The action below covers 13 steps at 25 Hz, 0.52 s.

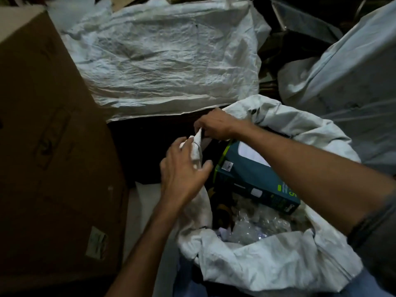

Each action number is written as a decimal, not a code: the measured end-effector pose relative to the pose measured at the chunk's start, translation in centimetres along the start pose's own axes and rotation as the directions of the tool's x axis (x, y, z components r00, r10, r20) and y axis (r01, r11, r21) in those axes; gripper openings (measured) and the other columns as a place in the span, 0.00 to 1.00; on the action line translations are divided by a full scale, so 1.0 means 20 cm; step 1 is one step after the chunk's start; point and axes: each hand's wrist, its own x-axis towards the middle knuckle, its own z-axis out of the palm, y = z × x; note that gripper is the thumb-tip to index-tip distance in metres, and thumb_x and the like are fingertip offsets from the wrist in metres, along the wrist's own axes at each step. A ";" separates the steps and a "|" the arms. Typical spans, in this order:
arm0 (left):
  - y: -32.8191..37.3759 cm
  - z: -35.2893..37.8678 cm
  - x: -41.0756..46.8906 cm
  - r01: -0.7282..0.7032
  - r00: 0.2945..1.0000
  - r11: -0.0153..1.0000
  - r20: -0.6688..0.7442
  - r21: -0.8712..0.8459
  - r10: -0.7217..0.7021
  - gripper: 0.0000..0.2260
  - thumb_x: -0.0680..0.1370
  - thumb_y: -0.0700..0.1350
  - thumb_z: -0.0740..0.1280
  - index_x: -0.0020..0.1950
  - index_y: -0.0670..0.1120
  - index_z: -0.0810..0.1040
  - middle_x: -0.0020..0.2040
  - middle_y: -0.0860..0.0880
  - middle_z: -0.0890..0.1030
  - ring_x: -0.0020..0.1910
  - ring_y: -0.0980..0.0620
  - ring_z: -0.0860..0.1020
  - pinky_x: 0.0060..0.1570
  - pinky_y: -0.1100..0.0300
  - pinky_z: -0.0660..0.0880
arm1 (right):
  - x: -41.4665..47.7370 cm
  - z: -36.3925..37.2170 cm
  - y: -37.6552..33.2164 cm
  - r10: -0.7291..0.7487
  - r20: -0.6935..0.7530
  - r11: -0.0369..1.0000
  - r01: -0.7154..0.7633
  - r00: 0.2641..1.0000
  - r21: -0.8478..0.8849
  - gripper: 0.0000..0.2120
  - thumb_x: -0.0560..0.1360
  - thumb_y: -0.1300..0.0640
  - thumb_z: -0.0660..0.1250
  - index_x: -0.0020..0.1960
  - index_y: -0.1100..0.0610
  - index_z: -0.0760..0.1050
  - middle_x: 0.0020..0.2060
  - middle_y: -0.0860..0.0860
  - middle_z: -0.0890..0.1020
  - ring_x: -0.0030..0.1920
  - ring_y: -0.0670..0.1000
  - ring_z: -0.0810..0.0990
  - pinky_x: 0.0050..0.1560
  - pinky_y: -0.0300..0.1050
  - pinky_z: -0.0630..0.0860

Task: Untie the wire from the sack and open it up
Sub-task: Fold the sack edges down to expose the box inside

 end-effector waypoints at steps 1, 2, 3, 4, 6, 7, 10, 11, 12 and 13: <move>0.04 0.06 0.03 0.001 0.999 1.000 0.039 0.016 -0.002 0.37 0.72 0.66 0.69 0.77 0.49 0.67 0.74 0.49 0.69 0.72 0.48 0.69 0.67 0.49 0.69 | 0.05 -0.02 0.02 -0.028 0.084 0.999 0.025 0.996 0.038 0.10 0.74 0.57 0.66 0.53 0.51 0.82 0.46 0.51 0.84 0.46 0.56 0.80 0.45 0.46 0.68; 0.05 0.11 0.05 0.042 0.996 0.999 0.077 0.015 -0.043 0.38 0.73 0.66 0.69 0.76 0.48 0.67 0.72 0.48 0.71 0.71 0.47 0.71 0.65 0.49 0.70 | 0.11 -0.03 0.05 -0.053 0.175 0.992 0.032 0.983 0.123 0.08 0.75 0.57 0.68 0.51 0.54 0.82 0.43 0.52 0.83 0.42 0.54 0.78 0.42 0.45 0.69; 0.03 0.15 0.08 0.101 0.990 0.995 0.097 -0.014 -0.099 0.35 0.74 0.64 0.70 0.74 0.47 0.69 0.70 0.47 0.74 0.68 0.45 0.73 0.62 0.50 0.71 | 0.16 -0.02 0.09 -0.064 0.269 0.975 0.003 0.961 0.222 0.07 0.74 0.57 0.69 0.50 0.57 0.83 0.40 0.52 0.82 0.40 0.52 0.77 0.40 0.46 0.70; -0.01 0.18 0.11 0.151 0.984 0.987 0.099 -0.054 -0.145 0.28 0.76 0.60 0.70 0.71 0.49 0.72 0.66 0.47 0.78 0.65 0.44 0.77 0.58 0.51 0.72 | 0.19 -0.01 0.12 -0.059 0.353 0.948 -0.059 0.934 0.314 0.07 0.74 0.57 0.71 0.50 0.58 0.83 0.39 0.52 0.83 0.39 0.50 0.77 0.38 0.45 0.73; -0.16 0.21 0.16 0.207 0.976 0.970 0.090 -0.131 -0.196 0.10 0.80 0.54 0.66 0.59 0.53 0.79 0.52 0.49 0.84 0.53 0.44 0.82 0.48 0.51 0.75 | 0.22 -0.02 0.16 -0.026 0.442 0.861 -0.204 0.897 0.466 0.10 0.73 0.55 0.75 0.52 0.57 0.84 0.41 0.50 0.85 0.42 0.49 0.81 0.38 0.43 0.78; -0.24 0.23 0.19 0.242 0.968 0.945 0.125 -0.220 -0.218 0.08 0.81 0.53 0.65 0.52 0.51 0.80 0.45 0.48 0.84 0.47 0.44 0.83 0.44 0.50 0.76 | 0.24 -0.04 0.18 -0.038 0.461 0.810 -0.243 0.886 0.534 0.12 0.72 0.56 0.77 0.55 0.56 0.84 0.43 0.50 0.86 0.44 0.49 0.82 0.40 0.42 0.79; -0.40 0.27 0.24 0.432 0.902 0.651 0.311 -0.624 -0.301 0.11 0.83 0.48 0.66 0.47 0.42 0.82 0.40 0.43 0.85 0.40 0.51 0.84 0.42 0.46 0.81 | 0.20 -0.06 0.24 -0.132 0.433 0.829 -0.140 0.892 0.542 0.27 0.66 0.58 0.81 0.63 0.51 0.79 0.52 0.44 0.85 0.49 0.44 0.82 0.48 0.38 0.78; -0.42 0.27 0.24 0.502 0.865 0.535 0.383 -0.680 -0.324 0.11 0.83 0.45 0.66 0.51 0.39 0.83 0.41 0.43 0.86 0.39 0.53 0.85 0.35 0.55 0.80 | 0.17 -0.06 0.26 -0.112 0.386 0.896 -0.075 0.915 0.438 0.30 0.64 0.54 0.83 0.64 0.46 0.77 0.53 0.39 0.82 0.49 0.40 0.79 0.49 0.37 0.75; -0.44 0.27 0.25 0.564 0.825 0.434 0.455 -0.703 -0.336 0.10 0.84 0.43 0.65 0.54 0.38 0.83 0.42 0.43 0.86 0.39 0.54 0.85 0.37 0.62 0.80 | 0.13 -0.04 0.28 -0.067 0.321 0.949 -0.039 0.945 0.312 0.31 0.62 0.47 0.82 0.63 0.41 0.77 0.52 0.35 0.80 0.49 0.38 0.77 0.51 0.39 0.73; -0.45 0.26 0.25 0.629 0.776 0.351 0.532 -0.694 -0.338 0.10 0.84 0.43 0.65 0.56 0.39 0.83 0.43 0.43 0.87 0.40 0.52 0.86 0.36 0.61 0.80 | 0.11 0.00 0.29 -0.021 0.236 0.971 -0.036 0.971 0.236 0.28 0.63 0.41 0.80 0.61 0.40 0.78 0.50 0.34 0.80 0.50 0.38 0.77 0.52 0.42 0.72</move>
